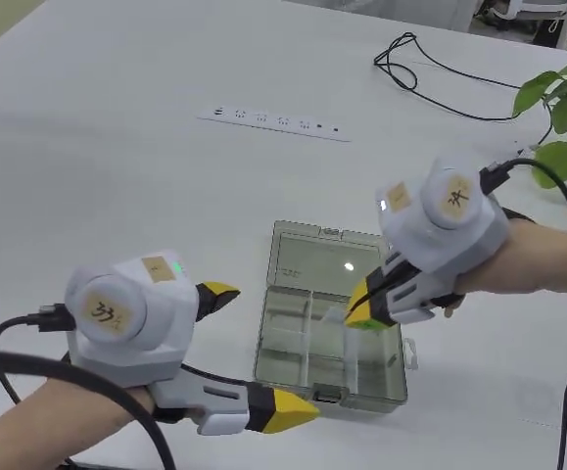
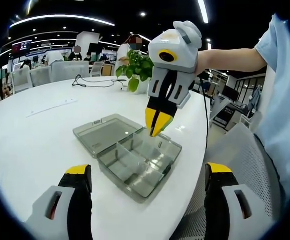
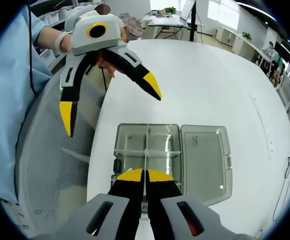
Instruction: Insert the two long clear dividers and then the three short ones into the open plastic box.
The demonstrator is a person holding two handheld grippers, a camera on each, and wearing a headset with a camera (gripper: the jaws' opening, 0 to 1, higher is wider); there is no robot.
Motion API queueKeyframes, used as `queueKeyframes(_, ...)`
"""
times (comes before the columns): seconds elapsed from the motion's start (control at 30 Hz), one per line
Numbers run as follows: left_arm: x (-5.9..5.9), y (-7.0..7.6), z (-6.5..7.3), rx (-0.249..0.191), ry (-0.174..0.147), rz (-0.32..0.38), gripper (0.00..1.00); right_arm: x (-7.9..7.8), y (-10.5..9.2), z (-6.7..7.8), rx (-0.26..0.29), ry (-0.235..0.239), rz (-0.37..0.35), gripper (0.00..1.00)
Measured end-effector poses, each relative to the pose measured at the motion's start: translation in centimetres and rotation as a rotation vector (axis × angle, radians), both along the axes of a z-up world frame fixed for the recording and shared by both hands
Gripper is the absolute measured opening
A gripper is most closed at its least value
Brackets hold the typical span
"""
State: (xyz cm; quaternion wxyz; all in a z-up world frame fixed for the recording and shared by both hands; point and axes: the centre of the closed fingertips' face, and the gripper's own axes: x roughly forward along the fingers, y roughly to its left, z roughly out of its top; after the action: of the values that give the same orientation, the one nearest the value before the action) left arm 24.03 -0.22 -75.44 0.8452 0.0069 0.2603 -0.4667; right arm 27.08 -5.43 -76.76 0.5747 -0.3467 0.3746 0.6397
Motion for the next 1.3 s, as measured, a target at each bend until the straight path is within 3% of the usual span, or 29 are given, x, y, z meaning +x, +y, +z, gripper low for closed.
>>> queueKeyframes(0.43, -0.1, -0.2, -0.1, -0.002, 0.004, -0.002, 0.96, -0.1, 0.6, -0.6, -0.005, -0.023, -0.007, 0.02)
queueKeyframes(0.8, -0.1, -0.2, -0.1, 0.000, 0.005, -0.004, 0.95, -0.3, 0.9, -2.2, -0.090, -0.067, 0.023, 0.02)
queueKeyframes(1.3, -0.1, -0.2, -0.1, 0.002, 0.007, -0.011, 0.94, -0.2, 0.7, -4.5, -0.167, -0.061, 0.016, 0.02)
